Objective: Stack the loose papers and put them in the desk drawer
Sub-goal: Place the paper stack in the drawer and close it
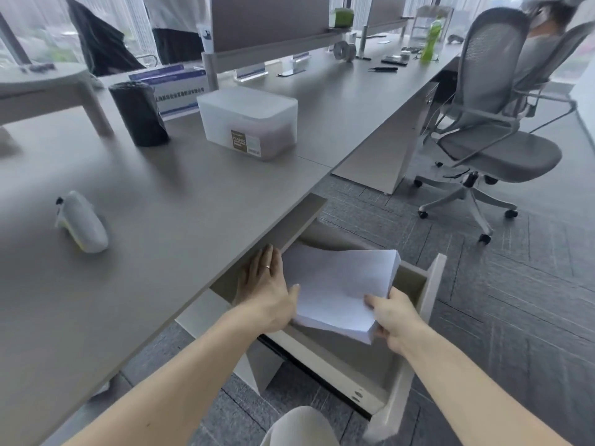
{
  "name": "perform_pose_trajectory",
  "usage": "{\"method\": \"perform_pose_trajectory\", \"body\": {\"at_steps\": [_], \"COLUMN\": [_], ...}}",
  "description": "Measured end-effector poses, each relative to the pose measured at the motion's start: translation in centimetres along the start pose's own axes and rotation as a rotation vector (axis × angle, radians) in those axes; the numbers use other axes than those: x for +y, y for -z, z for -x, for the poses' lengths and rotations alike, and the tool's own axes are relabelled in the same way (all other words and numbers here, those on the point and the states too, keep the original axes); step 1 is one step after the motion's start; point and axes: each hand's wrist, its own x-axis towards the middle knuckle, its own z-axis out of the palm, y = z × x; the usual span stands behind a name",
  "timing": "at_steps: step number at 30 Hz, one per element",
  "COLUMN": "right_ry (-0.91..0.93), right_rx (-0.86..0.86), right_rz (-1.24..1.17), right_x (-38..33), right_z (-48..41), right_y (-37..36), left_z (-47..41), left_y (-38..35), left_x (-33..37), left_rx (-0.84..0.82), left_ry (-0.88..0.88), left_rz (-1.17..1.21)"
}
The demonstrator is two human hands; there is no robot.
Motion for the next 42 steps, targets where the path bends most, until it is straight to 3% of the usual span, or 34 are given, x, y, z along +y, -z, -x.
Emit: {"method": "perform_pose_trajectory", "body": {"at_steps": [9,14,20,28,30,32,34,35,38,42], "right_ry": [-0.083,-0.147,-0.112,-0.143,-0.043,0.199,0.414,0.432,0.199,0.071], "right_rx": [-0.027,-0.092,0.106,0.070,0.079,0.124,0.232,0.286,0.257,0.151], "right_rz": [0.252,0.512,0.464,0.446,0.454,0.496,0.492,0.437,0.203,0.055], "right_x": [2.3,2.9,3.5,3.3,2.7,1.4,0.0,-0.8,0.1,1.5], "right_z": [-1.1,-1.5,-2.4,-2.3,-1.2,0.4,1.6,1.9,0.8,0.7], "right_y": [-1.1,-1.6,-1.5,-1.4,-1.3,0.1,2.9,4.5,8.3,7.4], "left_z": [-0.1,-0.2,-0.1,-0.1,0.0,-0.1,-0.1,-0.1,0.1,0.1], "left_y": [-0.4,-0.6,-0.5,-0.5,-0.5,-0.4,-0.3,-0.3,-0.3,0.1], "left_x": [-0.2,-0.2,-0.3,-0.3,-0.3,-0.3,-0.3,-0.3,-0.1,0.0], "left_rx": [0.039,0.058,0.052,0.051,0.048,0.041,0.034,0.034,0.036,0.029], "left_ry": [-0.020,-0.018,-0.021,-0.024,-0.021,-0.019,-0.018,-0.017,-0.014,-0.005], "left_rz": [-0.034,-0.044,-0.040,-0.044,-0.042,-0.040,-0.041,-0.040,-0.028,-0.009]}}
